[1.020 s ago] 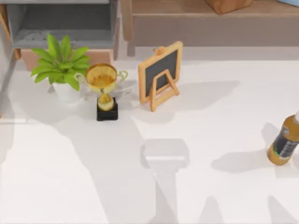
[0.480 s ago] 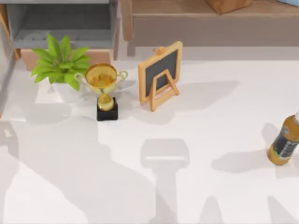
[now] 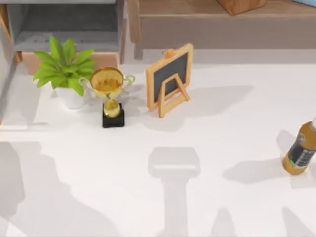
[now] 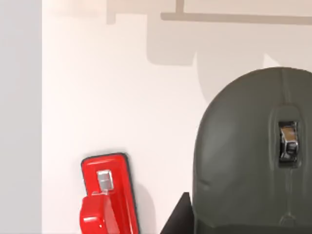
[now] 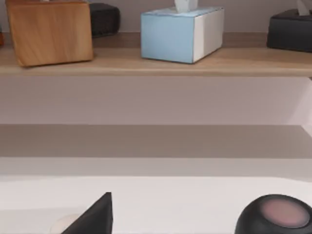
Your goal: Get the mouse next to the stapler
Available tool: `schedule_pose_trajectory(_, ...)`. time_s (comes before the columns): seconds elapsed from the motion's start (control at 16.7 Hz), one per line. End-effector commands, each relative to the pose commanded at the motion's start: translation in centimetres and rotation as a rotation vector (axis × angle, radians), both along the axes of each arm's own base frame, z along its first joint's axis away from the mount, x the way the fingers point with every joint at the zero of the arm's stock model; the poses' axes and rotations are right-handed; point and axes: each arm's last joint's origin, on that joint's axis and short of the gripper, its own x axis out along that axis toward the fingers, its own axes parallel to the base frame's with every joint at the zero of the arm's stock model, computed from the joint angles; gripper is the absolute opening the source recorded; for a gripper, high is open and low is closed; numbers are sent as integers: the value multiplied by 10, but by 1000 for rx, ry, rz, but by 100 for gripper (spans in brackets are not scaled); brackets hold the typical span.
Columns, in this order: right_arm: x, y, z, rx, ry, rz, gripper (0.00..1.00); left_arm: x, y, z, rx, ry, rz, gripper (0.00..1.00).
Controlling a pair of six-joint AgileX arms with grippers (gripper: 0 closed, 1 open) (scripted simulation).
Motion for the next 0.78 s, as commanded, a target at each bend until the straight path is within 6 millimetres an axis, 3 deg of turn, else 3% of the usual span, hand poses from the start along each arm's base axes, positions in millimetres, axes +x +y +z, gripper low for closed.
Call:
schedule_pose_trajectory(0.42, 0, 0, 0, 0, 0, 0, 100, -35, -17, -64, -72, 144, -51, 0)
schedule_pose_trajectory(0.78, 0, 0, 0, 0, 0, 0, 100, -40, -20, -73, -87, 167, -60, 0)
